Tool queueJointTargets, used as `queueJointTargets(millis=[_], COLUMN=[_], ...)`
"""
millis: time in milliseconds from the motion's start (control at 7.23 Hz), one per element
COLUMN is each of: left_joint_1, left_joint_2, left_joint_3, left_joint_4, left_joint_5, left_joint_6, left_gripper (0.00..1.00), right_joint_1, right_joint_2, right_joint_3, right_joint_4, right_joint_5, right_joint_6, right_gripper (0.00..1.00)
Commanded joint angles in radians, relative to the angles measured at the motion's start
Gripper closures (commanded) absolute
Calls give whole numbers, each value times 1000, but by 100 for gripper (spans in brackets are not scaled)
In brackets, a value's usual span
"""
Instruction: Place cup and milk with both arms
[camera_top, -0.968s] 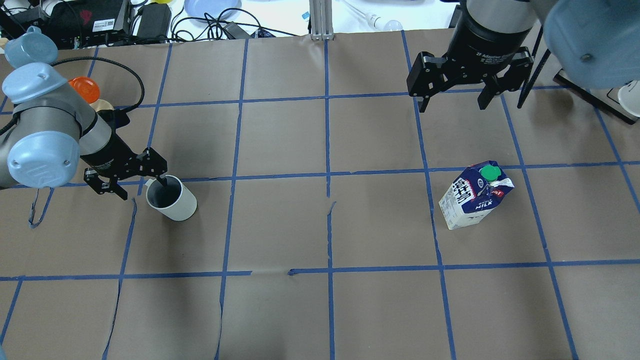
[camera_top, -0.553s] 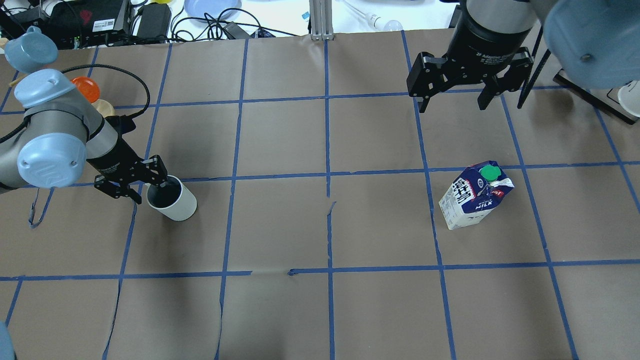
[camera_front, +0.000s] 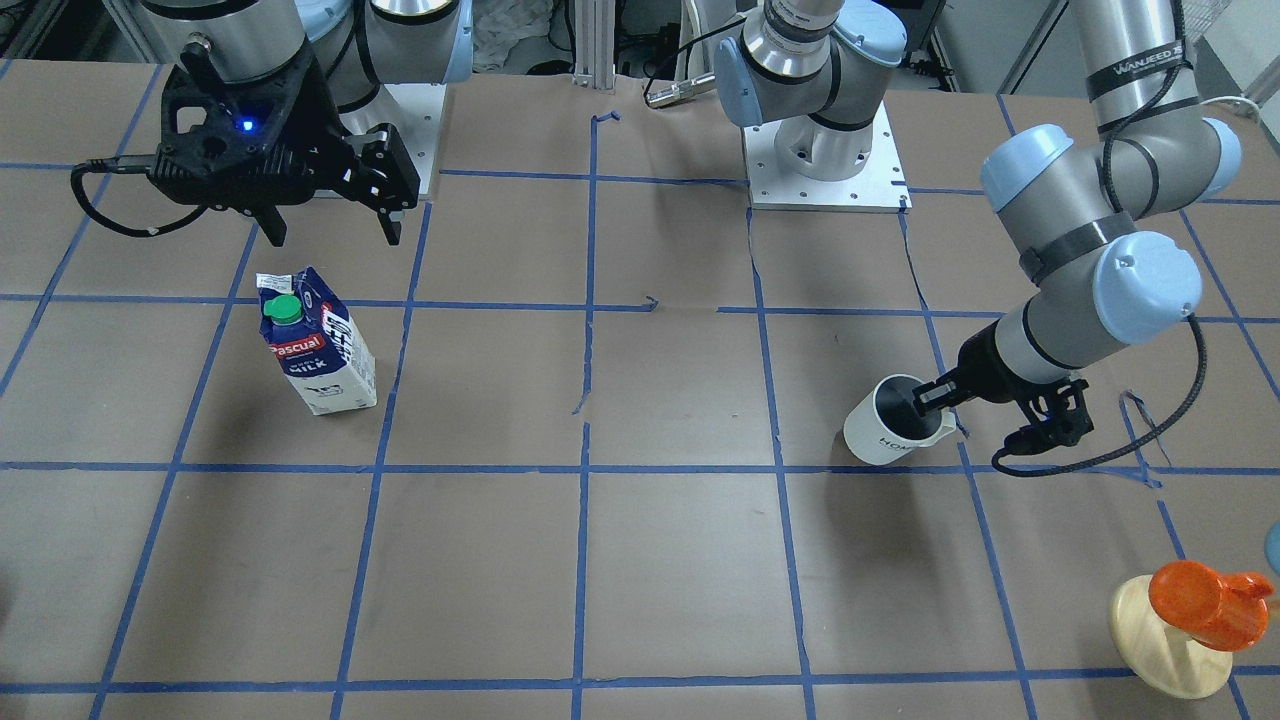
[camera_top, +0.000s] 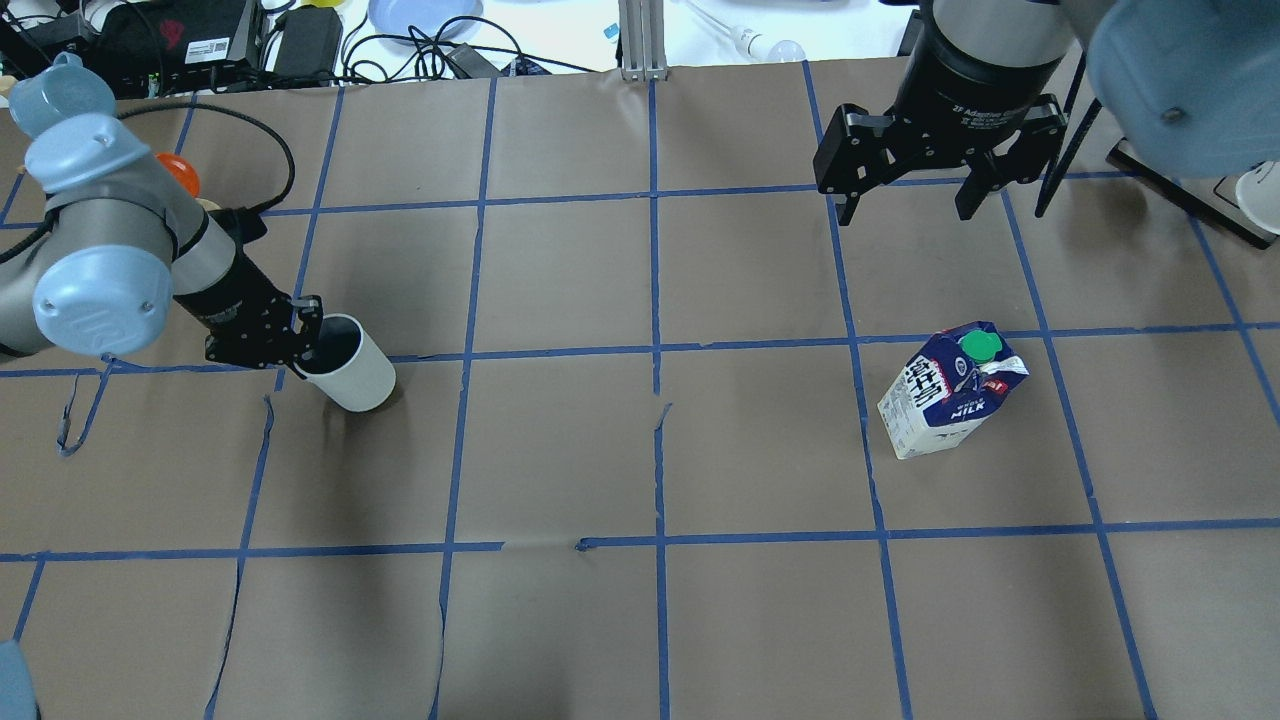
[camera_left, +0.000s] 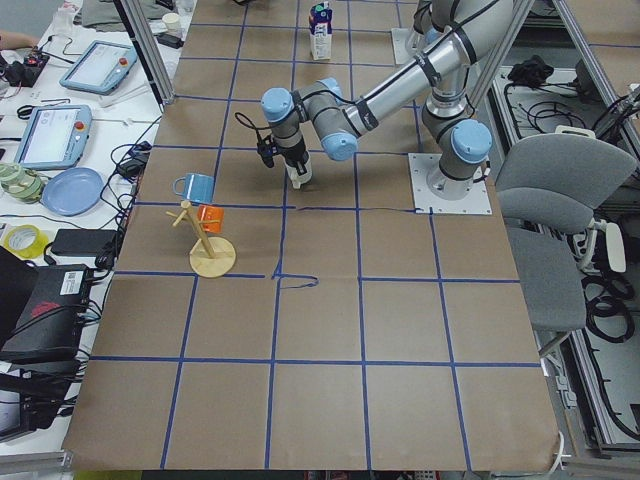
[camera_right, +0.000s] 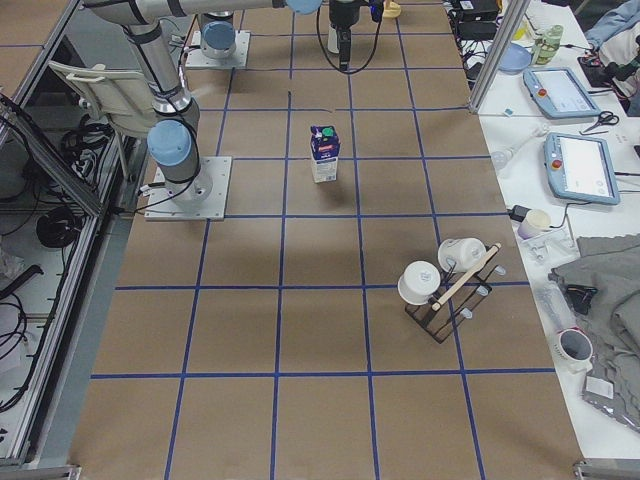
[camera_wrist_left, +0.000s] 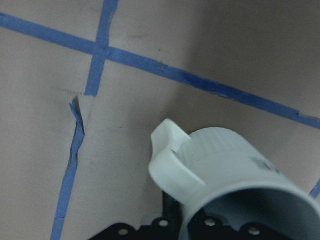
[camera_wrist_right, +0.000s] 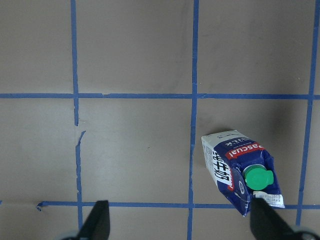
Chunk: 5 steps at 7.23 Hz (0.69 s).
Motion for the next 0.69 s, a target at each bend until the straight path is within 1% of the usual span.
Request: queueJointTargets(millis=[0,138,277,553], left_joint_1=[-95,-147,-202,-331], left_joint_2=[-11,-31,-52,-103], left_joint_3=[190,260,292,302], left_joint_4=[-123,-150,-138,-32], left_joint_5=[-22,-45,-71,-71], left_joint_6=[-155,-228,-283,-377], left_gripper=[100,100,100,100], right_joint_1=[-1,-1,-1,-3], right_joint_2=[0,0,0,2], right_joint_3=[0,0,0,0], right_joint_4=[0,0,0,0], right_joint_5=[-1,-1,-1,-2], right_joint_6=[0,-2,-3,-3], right_gripper=[0,0,0,0])
